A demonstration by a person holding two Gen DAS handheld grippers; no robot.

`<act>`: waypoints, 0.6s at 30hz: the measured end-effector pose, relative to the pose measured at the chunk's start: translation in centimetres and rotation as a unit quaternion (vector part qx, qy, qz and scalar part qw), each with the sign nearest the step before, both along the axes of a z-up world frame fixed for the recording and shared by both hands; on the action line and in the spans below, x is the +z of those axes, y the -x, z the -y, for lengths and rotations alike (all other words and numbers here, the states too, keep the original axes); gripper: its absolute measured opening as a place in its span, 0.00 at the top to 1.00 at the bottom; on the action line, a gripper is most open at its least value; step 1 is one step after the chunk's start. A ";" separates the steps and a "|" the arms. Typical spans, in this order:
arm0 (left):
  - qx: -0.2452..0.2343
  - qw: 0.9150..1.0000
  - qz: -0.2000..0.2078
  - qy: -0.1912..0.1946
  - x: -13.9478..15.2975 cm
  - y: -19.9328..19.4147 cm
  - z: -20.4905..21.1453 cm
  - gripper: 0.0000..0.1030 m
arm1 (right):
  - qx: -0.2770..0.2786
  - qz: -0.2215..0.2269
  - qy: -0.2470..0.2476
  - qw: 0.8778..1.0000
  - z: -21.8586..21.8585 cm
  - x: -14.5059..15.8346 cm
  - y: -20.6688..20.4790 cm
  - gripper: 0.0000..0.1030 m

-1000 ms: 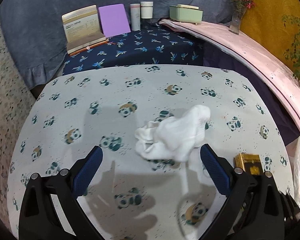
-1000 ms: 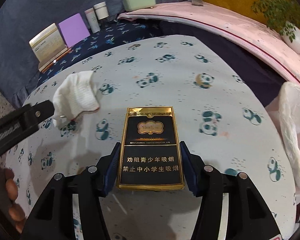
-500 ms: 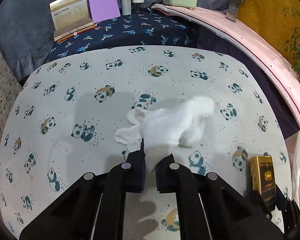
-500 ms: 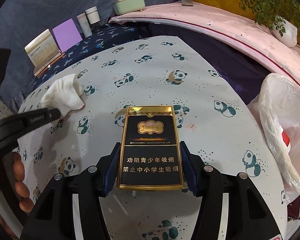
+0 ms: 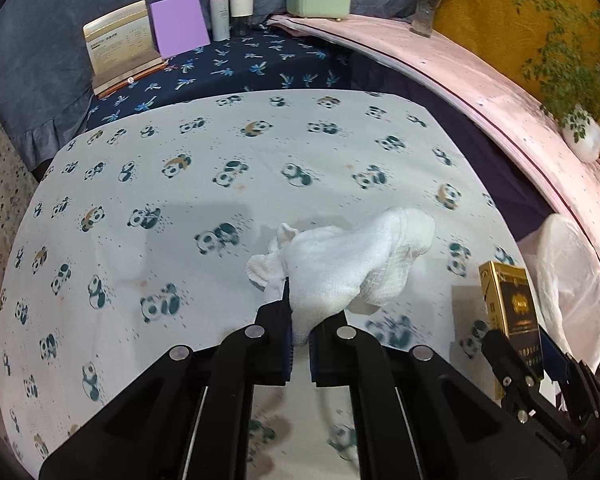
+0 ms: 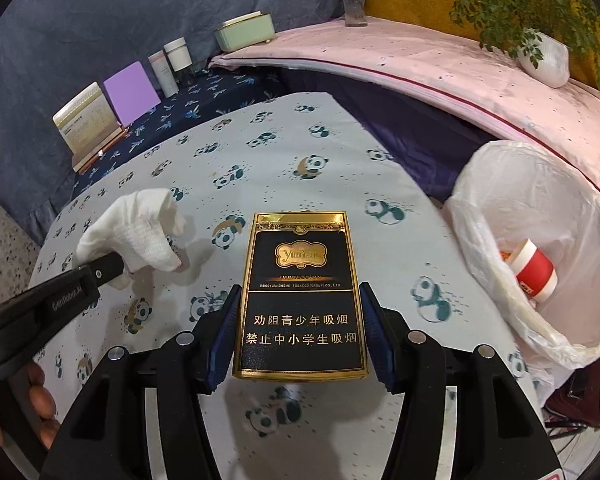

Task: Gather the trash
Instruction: 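Carry the cigarette pack and tissue over the trash bin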

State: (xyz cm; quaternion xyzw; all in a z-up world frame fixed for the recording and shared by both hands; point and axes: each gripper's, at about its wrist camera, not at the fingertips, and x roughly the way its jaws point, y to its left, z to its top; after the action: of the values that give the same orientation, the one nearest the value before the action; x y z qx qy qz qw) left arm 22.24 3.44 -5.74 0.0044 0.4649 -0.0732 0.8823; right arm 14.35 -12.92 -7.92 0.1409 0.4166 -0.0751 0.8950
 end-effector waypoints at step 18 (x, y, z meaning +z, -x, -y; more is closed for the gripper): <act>-0.079 0.997 0.024 -0.009 2.7 5.8 8.4 0.95 | -0.069 0.036 -0.005 0.997 7.1 2.5 6.5 0.47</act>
State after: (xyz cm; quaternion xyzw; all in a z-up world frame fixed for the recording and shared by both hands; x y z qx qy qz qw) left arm 16.42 -4.92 -3.05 0.0509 0.4427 -0.1381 0.8845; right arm 7.89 -20.01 -5.47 0.1759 0.3736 -0.1295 0.9015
